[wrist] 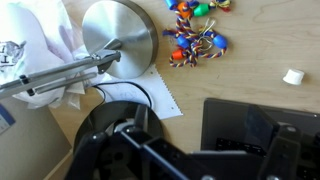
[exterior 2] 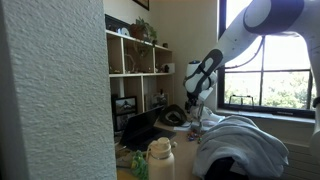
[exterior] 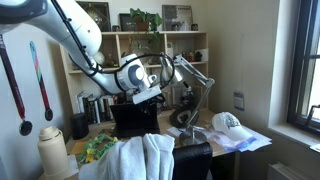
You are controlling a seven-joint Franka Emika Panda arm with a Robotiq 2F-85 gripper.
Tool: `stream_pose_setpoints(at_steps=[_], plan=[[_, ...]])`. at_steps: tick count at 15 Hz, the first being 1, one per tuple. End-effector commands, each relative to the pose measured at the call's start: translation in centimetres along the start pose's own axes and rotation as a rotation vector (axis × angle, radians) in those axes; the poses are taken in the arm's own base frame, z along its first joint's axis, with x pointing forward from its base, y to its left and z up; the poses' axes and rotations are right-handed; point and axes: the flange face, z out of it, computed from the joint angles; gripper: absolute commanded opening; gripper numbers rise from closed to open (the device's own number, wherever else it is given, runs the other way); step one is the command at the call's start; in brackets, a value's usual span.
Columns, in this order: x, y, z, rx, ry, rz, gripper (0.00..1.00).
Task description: Move the colorful object from left to right.
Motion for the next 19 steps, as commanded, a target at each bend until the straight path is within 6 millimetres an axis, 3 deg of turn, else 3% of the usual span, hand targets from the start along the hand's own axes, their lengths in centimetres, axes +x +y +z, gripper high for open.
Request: stream_pose_setpoints(at_steps=[1, 6, 11, 14, 15, 16, 19], plan=[[-1.4, -2.3, -6.3, 0.042, 0.026, -0.030, 1.00], [-2.8, -4.5, -14.3, 0.054, 0.132, -0.078, 1.00], [-4.9, -6.6, -20.2, 0.041, 0.186, -0.108, 1.00], [-5.9, -8.0, -21.9, 0.021, 0.194, -0.088, 1.00], [-6.3, -8.4, -22.1, -0.002, 0.203, -0.084, 1.00], [-4.8, -7.3, -21.4, 0.020, 0.201, -0.097, 1.00], [-5.7, -8.0, -21.8, 0.009, 0.200, -0.093, 1.00]])
